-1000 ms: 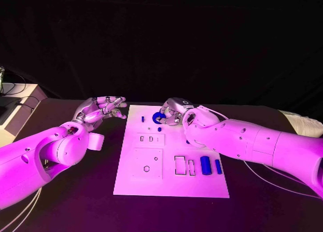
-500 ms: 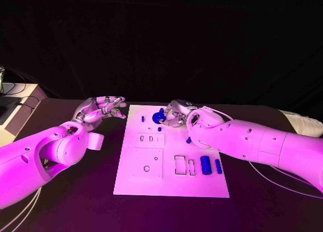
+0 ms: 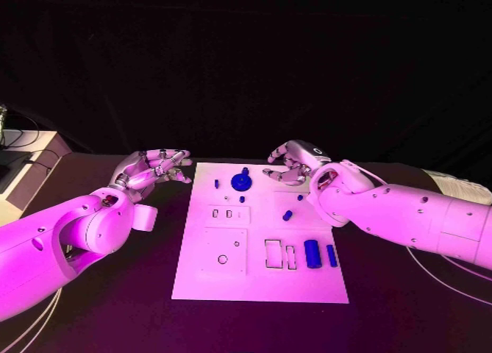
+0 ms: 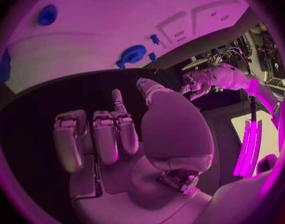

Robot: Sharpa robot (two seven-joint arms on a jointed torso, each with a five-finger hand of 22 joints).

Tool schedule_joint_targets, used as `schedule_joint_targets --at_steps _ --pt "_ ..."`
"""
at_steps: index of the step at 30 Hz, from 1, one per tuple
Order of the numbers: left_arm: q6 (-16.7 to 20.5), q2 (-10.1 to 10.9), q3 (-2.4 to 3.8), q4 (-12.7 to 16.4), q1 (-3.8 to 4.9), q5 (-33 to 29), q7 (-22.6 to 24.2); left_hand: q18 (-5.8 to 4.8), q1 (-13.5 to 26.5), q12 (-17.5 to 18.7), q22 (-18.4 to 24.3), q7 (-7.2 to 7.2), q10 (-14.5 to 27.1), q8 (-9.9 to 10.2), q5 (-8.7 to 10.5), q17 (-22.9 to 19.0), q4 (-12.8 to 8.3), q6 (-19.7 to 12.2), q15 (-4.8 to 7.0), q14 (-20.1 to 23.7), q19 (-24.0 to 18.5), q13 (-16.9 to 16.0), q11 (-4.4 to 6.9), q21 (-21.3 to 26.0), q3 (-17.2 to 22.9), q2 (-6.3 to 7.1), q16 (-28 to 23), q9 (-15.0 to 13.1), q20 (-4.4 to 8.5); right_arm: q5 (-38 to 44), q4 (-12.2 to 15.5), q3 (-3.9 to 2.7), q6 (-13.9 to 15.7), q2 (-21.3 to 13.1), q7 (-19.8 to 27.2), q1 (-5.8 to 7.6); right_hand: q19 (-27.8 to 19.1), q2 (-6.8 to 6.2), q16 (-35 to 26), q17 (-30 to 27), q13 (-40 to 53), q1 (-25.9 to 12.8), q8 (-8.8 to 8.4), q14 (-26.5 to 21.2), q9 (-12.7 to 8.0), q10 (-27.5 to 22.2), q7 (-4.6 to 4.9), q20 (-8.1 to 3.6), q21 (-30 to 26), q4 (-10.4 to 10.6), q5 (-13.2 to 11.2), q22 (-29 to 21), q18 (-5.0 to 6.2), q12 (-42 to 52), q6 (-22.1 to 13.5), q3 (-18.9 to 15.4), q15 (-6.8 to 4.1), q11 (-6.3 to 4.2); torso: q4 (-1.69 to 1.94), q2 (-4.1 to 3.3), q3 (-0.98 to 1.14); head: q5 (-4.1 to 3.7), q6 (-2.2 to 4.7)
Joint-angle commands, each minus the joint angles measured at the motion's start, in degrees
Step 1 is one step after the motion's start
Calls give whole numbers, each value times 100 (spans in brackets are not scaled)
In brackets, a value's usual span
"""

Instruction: Assemble the parts on the task board

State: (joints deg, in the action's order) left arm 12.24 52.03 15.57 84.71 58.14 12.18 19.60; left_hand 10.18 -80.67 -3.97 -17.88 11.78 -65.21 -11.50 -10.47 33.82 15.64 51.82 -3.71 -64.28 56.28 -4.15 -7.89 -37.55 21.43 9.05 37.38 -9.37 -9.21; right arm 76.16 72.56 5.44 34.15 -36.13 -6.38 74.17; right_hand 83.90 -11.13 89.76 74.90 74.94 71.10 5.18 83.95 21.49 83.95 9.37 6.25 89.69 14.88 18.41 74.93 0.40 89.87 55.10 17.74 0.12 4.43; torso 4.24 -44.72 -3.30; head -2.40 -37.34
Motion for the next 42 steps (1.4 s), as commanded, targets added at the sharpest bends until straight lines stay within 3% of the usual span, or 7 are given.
schedule_joint_targets --at_steps 1,5,10,20,26,33,42 --pt "-52 5 5 13 -5 10 85 14 -17 32 -10 14 31 36 30 8 -2 12 -11 39 -46 9 -10 -16 48 47 28 -6 -10 -1258 133 -11 71 -303 987 64 605 -33 -2 1391 1506 313 -34 578 -6 605 14 23 23 -170 -267 1500 -37 13 -53 94 44 36 -59 32 16 6 30" --pt "-58 19 5 24 -26 7 100 14 -18 23 -13 9 16 31 30 9 -4 23 -10 43 -54 5 -5 -22 53 47 29 -9 -12 -1873 140 -17 -419 -667 1460 109 486 -125 -27 1289 1506 750 -32 553 -2 605 27 34 -171 -445 -598 1335 20 13 -30 193 52 49 -107 48 41 -2 56" --pt "-88 35 4 46 -86 5 121 17 -10 -11 -27 -5 -68 23 31 14 -4 45 -1 57 -81 -12 14 -46 68 57 34 -17 -11 -2041 -99 -19 -986 -1009 1872 128 454 -221 -28 1296 1506 1068 -31 554 -6 605 23 29 -226 -672 -573 1293 35 13 -13 265 45 46 -152 70 94 -56 80" --pt "-143 39 5 61 -195 4 144 20 2 -66 -44 -28 -211 26 31 19 -2 50 17 79 -123 -40 44 -75 94 76 38 -24 -7 -1371 -627 -17 -1644 -1218 1941 83 457 -355 -9 1376 1467 1155 -129 573 -52 560 1 1 -225 -779 -435 1299 33 -32 -171 212 23 20 -174 77 179 -97 92" --pt "-150 44 5 55 -239 4 145 20 3 -69 -45 -30 -222 26 31 19 -2 51 19 82 -128 -43 47 -77 97 77 37 -25 -7 -1082 -789 -15 -1783 -1161 1841 -23 455 -356 -4 1398 1460 1154 -153 578 -70 551 45 21 -230 -782 -422 1295 34 -40 -257 155 56 56 -172 58 224 -86 54" --pt "-159 45 5 43 -259 4 142 20 3 -68 -46 -30 -221 26 31 19 -2 51 19 84 -131 -43 46 -78 98 79 37 -26 -6 -1036 -949 -12 -1884 -1011 1707 -102 450 -340 -1 1408 1460 1157 -157 581 -80 551 68 38 -239 -779 -415 1289 36 -40 -307 113 76 78 -164 39 248 -94 45" --pt "-159 45 5 31 -265 4 139 19 6 -45 -50 -27 -189 27 31 20 -2 53 16 93 -144 -36 39 -85 105 88 36 -28 -6 -1071 -1044 -7 -1954 -880 1631 -136 469 -311 5 1433 1479 1135 -146 587 -82 574 81 52 -210 -756 -402 1313 28 -18 -322 75 90 91 -171 43 229 -82 6"
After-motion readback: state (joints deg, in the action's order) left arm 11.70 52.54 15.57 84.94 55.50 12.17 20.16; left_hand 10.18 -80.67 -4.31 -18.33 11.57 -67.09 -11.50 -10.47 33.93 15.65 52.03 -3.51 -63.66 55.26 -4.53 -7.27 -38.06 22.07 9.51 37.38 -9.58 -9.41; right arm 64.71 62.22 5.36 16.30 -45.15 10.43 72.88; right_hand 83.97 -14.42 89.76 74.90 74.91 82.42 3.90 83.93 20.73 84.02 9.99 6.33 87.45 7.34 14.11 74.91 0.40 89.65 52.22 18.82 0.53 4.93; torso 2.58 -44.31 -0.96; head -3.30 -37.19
